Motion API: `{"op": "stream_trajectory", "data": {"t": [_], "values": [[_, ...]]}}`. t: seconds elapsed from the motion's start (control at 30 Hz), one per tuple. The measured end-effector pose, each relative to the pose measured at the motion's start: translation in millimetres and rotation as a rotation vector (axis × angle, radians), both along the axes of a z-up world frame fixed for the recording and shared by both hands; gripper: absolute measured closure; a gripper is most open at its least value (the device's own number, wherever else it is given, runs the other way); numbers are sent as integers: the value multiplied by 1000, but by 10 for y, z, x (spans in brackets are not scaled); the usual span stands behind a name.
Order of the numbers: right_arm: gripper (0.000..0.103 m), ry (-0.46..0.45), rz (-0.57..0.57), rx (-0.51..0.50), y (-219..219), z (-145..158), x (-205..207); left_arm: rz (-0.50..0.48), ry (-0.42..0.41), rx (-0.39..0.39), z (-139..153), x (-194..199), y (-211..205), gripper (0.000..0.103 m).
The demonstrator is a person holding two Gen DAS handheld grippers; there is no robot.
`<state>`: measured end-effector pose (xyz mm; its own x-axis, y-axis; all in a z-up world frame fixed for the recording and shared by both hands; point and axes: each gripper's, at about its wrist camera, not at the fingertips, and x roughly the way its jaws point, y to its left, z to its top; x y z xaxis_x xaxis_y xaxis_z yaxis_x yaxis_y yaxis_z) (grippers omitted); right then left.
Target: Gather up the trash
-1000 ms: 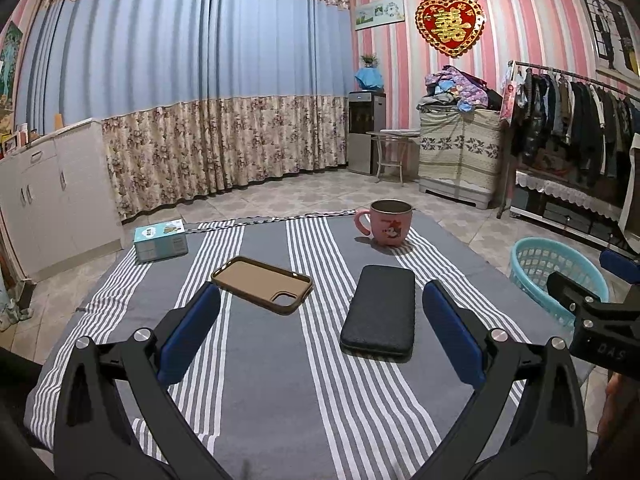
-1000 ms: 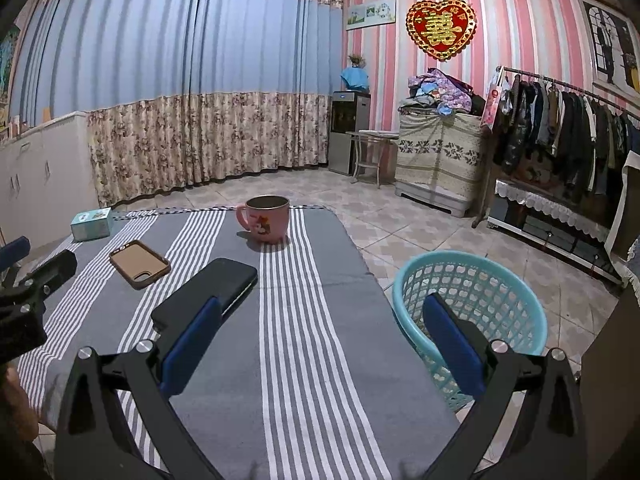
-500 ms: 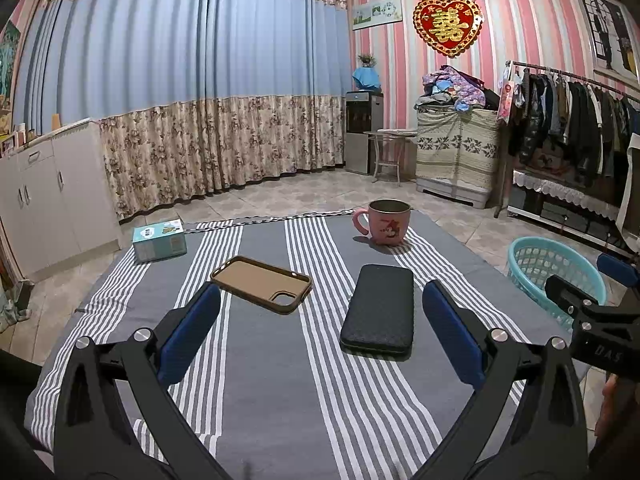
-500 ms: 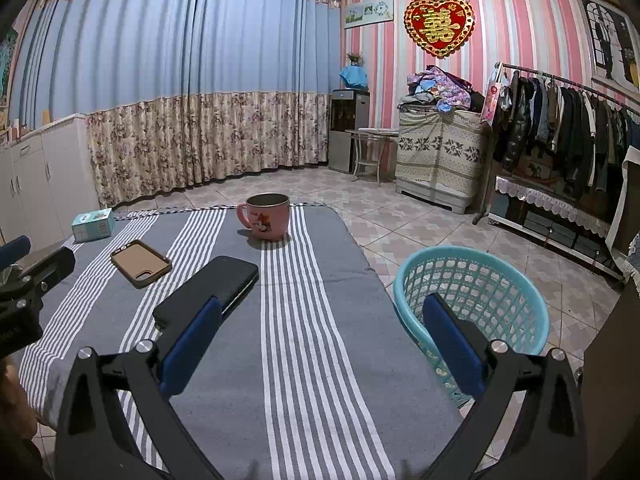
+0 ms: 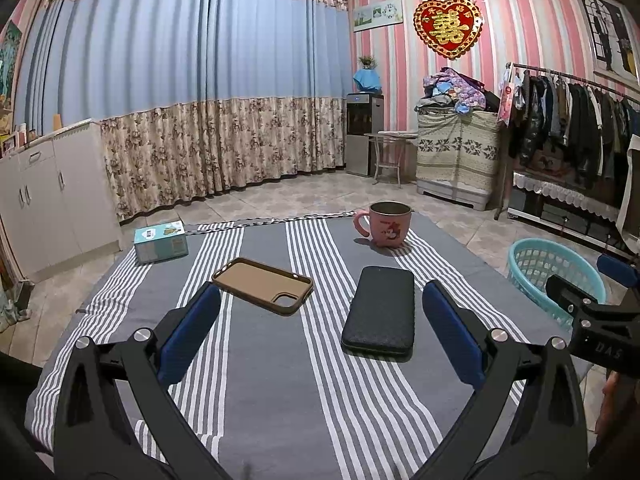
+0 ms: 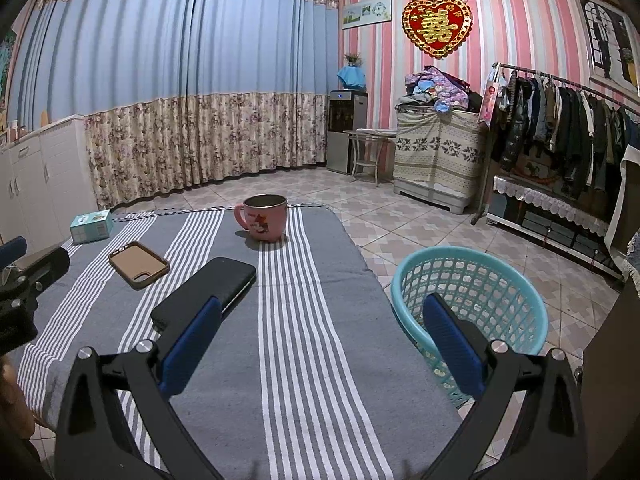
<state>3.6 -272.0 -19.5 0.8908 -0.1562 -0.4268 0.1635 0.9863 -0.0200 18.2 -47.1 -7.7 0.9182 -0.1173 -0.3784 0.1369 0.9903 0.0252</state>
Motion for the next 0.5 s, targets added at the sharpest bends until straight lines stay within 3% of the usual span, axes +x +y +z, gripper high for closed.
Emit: {"op": "stream_trajectory", "data": {"t": [0.5], "values": [[5, -3, -1, 0, -16, 5, 1, -3, 0, -2, 16, -22, 4, 5]]}}
